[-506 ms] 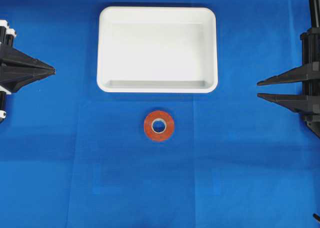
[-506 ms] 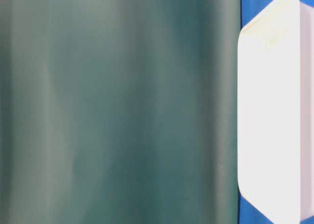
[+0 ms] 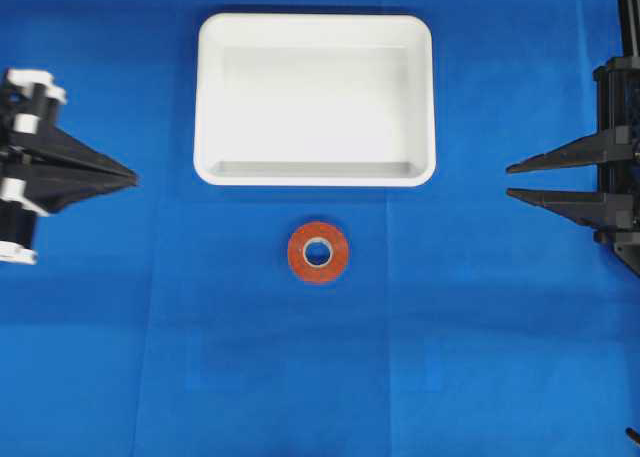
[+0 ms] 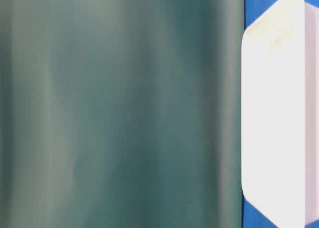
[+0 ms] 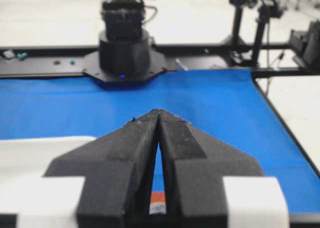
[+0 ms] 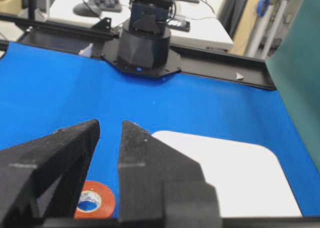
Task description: Place one roll of tape in the white case with the left arm.
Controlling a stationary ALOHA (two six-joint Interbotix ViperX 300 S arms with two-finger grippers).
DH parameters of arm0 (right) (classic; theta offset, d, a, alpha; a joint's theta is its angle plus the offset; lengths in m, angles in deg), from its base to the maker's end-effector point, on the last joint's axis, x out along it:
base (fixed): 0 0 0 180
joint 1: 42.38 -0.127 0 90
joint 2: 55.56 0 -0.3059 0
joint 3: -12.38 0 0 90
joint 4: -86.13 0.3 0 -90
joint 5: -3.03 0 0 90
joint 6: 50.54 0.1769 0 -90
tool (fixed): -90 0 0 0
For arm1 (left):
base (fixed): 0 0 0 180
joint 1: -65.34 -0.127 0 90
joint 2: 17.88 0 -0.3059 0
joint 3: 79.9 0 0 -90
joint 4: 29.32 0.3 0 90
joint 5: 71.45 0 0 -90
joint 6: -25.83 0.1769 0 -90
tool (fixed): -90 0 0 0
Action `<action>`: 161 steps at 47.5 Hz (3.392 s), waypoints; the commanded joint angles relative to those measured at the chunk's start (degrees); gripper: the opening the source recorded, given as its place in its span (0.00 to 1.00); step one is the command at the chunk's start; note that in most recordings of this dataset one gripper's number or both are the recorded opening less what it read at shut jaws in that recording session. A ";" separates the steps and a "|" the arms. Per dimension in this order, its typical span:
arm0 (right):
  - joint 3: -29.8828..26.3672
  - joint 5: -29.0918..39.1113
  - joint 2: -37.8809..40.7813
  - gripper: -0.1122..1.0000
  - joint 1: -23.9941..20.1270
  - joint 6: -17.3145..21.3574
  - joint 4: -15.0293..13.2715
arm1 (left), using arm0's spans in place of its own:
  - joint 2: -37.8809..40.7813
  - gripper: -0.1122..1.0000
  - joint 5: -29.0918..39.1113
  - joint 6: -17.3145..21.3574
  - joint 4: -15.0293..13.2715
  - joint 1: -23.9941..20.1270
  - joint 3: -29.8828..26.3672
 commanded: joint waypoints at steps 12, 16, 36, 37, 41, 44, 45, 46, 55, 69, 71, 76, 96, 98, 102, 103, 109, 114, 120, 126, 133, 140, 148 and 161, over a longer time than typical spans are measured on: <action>-1.49 -0.62 0.79 0.00 0.44 0.09 0.00 | 18.63 0.18 -4.75 -0.44 0.09 4.13 -11.60; -1.49 -0.44 0.79 0.00 0.62 0.09 0.00 | 22.85 0.35 -3.96 -1.32 0.09 4.75 -14.59; -1.05 -0.26 2.99 0.00 0.79 0.09 0.00 | 40.17 0.86 22.59 -5.89 0.00 4.75 -31.03; -0.97 -0.26 3.08 0.00 0.79 0.09 0.00 | 41.57 0.86 24.26 -6.24 0.09 4.75 -31.99; -0.97 -0.26 3.43 0.00 0.88 0.09 0.00 | 44.74 0.86 27.86 -7.12 0.09 4.75 -34.28; -0.88 -0.26 3.78 0.00 0.79 0.09 0.00 | 46.76 0.86 29.62 -7.47 0.09 4.66 -35.60; -0.88 -0.26 3.87 0.00 0.88 0.09 0.00 | 47.46 0.86 30.06 -7.56 0.09 4.57 -35.95; -0.88 -0.26 3.96 0.00 0.88 0.09 0.00 | 48.08 0.86 30.41 -7.56 0.09 4.39 -36.21; -0.70 -0.26 4.75 0.00 0.79 0.09 0.00 | 53.35 0.86 31.55 -7.73 0.09 2.99 -37.71; -0.44 0.35 5.01 0.00 0.88 0.09 0.00 | 59.41 0.86 33.40 -7.73 0.09 2.99 -39.81; -0.44 0.35 5.01 0.00 0.79 0.09 0.00 | 59.94 0.86 33.40 -7.65 0.09 3.16 -39.99; -0.44 0.35 5.10 0.00 0.79 0.09 0.00 | 61.00 0.86 33.57 -7.65 0.09 3.34 -40.34; -0.44 0.35 5.01 0.00 0.88 0.09 0.00 | 61.26 0.34 41.84 -7.65 0.18 3.43 -42.63; -0.44 0.26 5.10 0.00 0.88 0.09 0.00 | 61.17 0.34 42.54 -7.65 0.26 3.60 -43.15; -0.44 0.35 5.10 0.00 0.88 0.09 0.00 | 60.38 0.34 44.30 -7.56 0.26 4.04 -44.56; -0.44 0.35 5.10 0.00 0.88 0.09 0.00 | 60.12 0.34 44.91 -7.56 0.26 4.04 -45.00; -0.44 0.35 5.10 0.00 0.88 0.09 0.00 | 57.22 0.34 50.27 -7.47 0.79 4.31 -48.25; -0.53 0.35 5.10 0.00 0.88 0.09 0.00 | 54.49 0.34 54.32 -6.94 1.41 4.39 -50.63; -0.44 0.44 5.10 0.00 0.79 0.18 0.00 | 51.15 0.34 57.74 -5.54 3.34 4.04 -52.47; -0.53 0.44 5.19 0.00 0.88 0.18 0.00 | 49.75 0.34 58.36 -3.34 4.31 0.53 -52.38; -0.44 0.53 5.19 0.00 0.88 0.18 0.00 | 49.75 0.34 58.27 -0.97 4.31 -5.98 -51.50; -0.44 0.62 5.27 0.00 0.79 0.26 0.00 | 50.19 0.34 55.20 -0.44 4.31 -11.95 -49.92; -0.35 0.70 5.36 0.00 0.88 0.26 0.00 | 52.29 0.34 48.52 -0.53 4.13 -16.44 -46.14; -0.26 0.97 6.50 0.00 0.88 0.26 0.00 | 58.45 0.34 42.19 -1.14 3.96 -18.11 -43.15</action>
